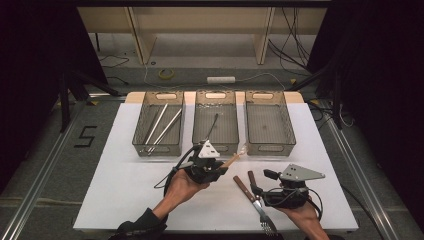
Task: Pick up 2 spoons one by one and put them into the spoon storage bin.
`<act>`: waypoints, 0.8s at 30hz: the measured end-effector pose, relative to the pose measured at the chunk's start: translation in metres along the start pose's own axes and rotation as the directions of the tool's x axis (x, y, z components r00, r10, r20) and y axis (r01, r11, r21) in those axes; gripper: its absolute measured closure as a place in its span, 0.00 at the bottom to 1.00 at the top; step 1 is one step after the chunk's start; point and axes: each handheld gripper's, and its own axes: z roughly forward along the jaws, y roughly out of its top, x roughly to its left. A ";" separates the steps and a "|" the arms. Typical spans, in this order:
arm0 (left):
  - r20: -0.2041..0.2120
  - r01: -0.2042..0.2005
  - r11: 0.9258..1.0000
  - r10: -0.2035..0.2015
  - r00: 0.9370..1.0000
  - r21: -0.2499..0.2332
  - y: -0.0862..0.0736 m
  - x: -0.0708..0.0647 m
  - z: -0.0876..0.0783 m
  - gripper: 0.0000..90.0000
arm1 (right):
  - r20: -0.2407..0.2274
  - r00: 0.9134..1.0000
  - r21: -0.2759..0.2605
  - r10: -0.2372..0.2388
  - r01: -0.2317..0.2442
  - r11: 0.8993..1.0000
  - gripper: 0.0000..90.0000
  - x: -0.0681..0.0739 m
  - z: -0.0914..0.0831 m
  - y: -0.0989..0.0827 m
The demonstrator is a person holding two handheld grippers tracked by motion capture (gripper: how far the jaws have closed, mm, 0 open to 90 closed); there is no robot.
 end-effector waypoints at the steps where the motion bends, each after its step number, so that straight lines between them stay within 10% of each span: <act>1: -0.003 0.003 1.000 -0.003 1.000 -0.005 0.001 0.002 -0.001 0.82 | 0.001 1.000 0.001 0.001 -0.001 1.000 0.33 0.000 0.000 0.000; 24: -0.095 0.137 0.986 -0.146 0.985 -0.095 0.034 0.060 -0.004 0.82 | -0.001 1.000 0.000 0.014 -0.014 1.000 0.33 -0.003 0.001 -0.001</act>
